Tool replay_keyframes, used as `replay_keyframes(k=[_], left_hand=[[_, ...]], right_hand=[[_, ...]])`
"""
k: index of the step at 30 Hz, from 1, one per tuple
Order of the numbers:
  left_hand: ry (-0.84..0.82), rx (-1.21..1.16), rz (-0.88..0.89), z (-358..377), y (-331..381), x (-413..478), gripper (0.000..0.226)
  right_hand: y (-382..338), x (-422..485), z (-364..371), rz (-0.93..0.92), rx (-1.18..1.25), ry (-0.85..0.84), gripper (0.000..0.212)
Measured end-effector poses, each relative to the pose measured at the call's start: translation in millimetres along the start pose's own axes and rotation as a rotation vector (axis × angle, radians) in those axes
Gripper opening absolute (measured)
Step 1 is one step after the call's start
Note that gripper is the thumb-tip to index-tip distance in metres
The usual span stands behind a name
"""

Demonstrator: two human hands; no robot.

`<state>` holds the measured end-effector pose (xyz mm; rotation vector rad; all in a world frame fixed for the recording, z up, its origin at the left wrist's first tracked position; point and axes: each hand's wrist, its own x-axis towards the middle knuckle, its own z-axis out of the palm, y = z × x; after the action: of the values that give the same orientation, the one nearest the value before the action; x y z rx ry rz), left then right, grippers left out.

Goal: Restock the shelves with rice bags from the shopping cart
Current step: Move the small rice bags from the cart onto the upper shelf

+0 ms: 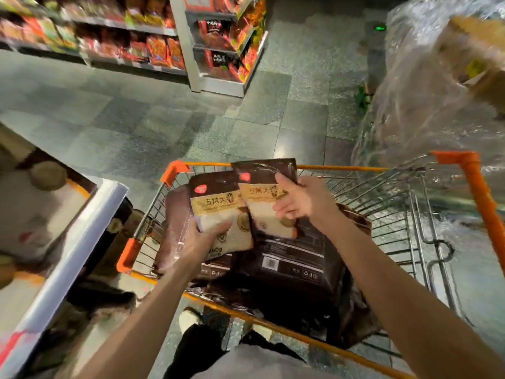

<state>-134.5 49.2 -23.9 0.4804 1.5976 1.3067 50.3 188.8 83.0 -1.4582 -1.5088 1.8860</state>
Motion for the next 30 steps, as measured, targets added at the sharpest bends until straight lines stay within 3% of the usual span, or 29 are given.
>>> replay_keyframes(k=[4, 8, 11, 14, 16, 17, 20, 22, 27, 30], left_hand=[[0.028, 0.045, 0.045, -11.0, -2.4, -8.6, 0.044], [0.024, 0.13, 0.061, -19.6, -10.3, -10.5, 0.04], [0.071, 0.101, 0.025, -21.6, -16.0, -6.1, 0.037], [0.102, 0.103, 0.04, -24.0, -18.3, -6.4, 0.037], [0.092, 0.104, 0.041, -25.4, -21.8, -5.9, 0.04], [0.093, 0.086, 0.021, -25.2, -22.5, -6.9, 0.038], [0.124, 0.064, -0.009, -25.4, -26.0, -7.5, 0.032], [0.134, 0.072, 0.016, -25.6, -25.1, -8.8, 0.033], [0.16, -0.066, -0.115, -33.8, -24.9, -10.2, 0.051], [0.204, -0.078, -0.096, -53.1, -0.5, -14.3, 0.042]], right_hand=[[31.9, 18.3, 0.4, -0.012, -0.399, 0.001, 0.038], [66.0, 35.9, -8.4, -0.169, -1.085, 0.122, 0.051], [84.1, 41.4, 1.4, -0.214, -0.918, 0.184, 0.047], [91.6, 47.5, 24.1, -0.064, -0.41, 0.051, 0.019], [98.5, 47.1, 41.6, 0.068, -0.071, 0.004, 0.044], [102.0, 47.4, 48.5, 0.064, -0.022, 0.047, 0.048], [110.7, 54.8, 62.1, 0.039, -0.023, 0.185, 0.035], [108.0, 58.1, 69.0, 0.061, -0.151, 0.218, 0.03], [101.0, 66.3, 83.5, 0.011, -0.286, 0.186, 0.034], [83.3, 66.4, 90.2, -0.064, -0.312, 0.035, 0.032]])
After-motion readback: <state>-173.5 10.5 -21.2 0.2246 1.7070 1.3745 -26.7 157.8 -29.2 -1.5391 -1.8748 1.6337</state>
